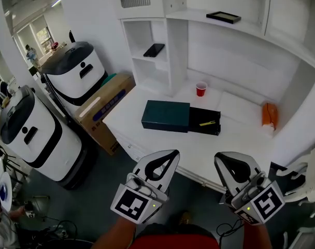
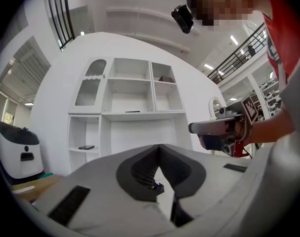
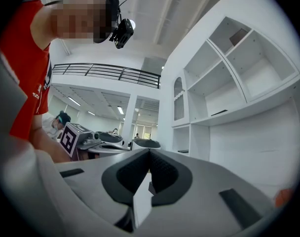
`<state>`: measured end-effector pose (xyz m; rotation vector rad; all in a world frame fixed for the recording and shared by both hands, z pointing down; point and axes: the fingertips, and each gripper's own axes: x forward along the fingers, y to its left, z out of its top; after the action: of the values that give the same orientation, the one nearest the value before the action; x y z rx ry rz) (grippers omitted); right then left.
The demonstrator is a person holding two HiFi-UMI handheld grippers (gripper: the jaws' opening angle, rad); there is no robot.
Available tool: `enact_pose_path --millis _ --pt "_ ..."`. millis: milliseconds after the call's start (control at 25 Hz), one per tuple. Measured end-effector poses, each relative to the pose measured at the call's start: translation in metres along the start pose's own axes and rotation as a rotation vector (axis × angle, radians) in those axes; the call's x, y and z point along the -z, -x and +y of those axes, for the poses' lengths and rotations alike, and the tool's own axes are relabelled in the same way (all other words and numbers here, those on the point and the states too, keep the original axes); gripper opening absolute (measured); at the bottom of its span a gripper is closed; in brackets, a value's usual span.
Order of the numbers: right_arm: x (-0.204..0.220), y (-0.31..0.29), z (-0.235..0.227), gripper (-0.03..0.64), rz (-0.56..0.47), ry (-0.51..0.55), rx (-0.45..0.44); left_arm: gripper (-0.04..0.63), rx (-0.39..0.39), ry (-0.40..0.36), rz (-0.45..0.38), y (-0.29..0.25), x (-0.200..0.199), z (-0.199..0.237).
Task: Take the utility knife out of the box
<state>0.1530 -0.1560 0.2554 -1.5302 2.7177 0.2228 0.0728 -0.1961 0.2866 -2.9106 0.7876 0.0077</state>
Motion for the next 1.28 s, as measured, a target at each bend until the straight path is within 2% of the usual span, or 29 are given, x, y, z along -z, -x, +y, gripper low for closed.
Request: enact_pose_path --millis 280,480,560,920,1000,1160,1280 --pt "0.031 -0.033 -0.067 -0.006 0.065 0.025 -0.036 0.038 -0.028 0.032 0.053 -0.053 0.017 0.026" --pt "0.049 -0.062 -0.101 -0.003 0.11 0.055 -0.044 0.038 -0.009 0.035 0.051 -0.087 0.035 0.046" --pt "0.061 -0.076 -0.113 0.02 0.14 0.058 -0.046 0.038 0.007 0.035 0.054 -0.101 0.044 0.056" --pt "0.142 -0.114 -0.159 0.041 0.41 0.13 -0.087 0.038 0.108 0.067 0.047 -0.147 0.062 0.086" --pt "0.163 -0.121 -0.169 0.041 0.473 0.162 -0.13 0.038 0.11 0.071 0.048 -0.154 0.064 0.093" --pt "0.214 -0.13 -0.183 0.043 0.637 0.253 -0.274 0.038 0.089 0.076 0.061 -0.163 0.067 0.104" --pt "0.252 -0.135 -0.192 0.071 0.774 0.316 -0.383 0.038 0.066 0.074 0.072 -0.167 0.07 0.11"
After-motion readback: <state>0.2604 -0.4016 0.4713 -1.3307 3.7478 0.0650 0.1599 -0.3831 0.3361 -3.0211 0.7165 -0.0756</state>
